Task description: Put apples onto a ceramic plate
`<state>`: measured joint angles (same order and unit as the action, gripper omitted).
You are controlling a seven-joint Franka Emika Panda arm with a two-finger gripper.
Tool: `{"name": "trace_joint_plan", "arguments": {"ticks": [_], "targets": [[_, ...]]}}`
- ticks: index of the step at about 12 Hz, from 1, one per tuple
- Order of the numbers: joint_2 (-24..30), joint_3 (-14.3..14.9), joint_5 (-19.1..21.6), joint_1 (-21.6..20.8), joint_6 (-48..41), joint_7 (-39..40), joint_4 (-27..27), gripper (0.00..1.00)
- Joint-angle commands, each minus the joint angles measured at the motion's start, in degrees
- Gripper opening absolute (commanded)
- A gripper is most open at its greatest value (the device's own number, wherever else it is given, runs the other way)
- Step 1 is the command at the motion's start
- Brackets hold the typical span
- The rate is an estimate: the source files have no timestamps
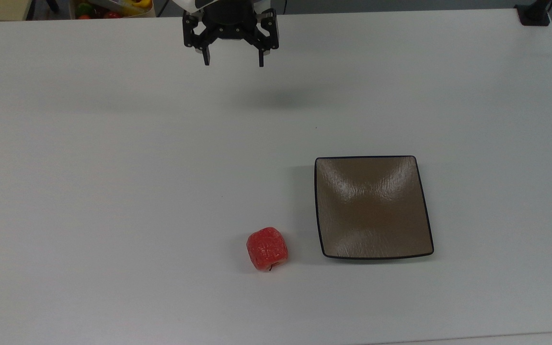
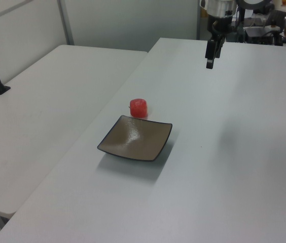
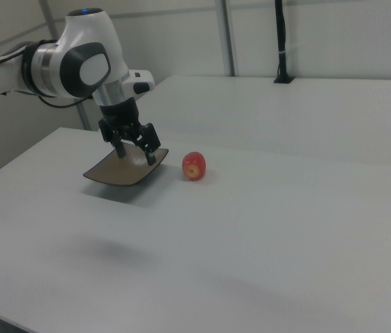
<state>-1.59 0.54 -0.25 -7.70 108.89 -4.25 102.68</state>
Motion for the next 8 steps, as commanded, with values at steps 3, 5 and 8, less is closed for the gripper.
{"name": "trace_joint_plan", "arguments": {"ticks": [3,5,8], "targets": [[1.5,1.3,0.9,-1.7,-0.3,2.0,1.4,1.0],[1.5,1.3,0.9,-1.8,-0.2,1.9,1.4,1.0],[0.6,1.3,0.9,-1.7,2.0,2.0,1.2,1.0]]}}
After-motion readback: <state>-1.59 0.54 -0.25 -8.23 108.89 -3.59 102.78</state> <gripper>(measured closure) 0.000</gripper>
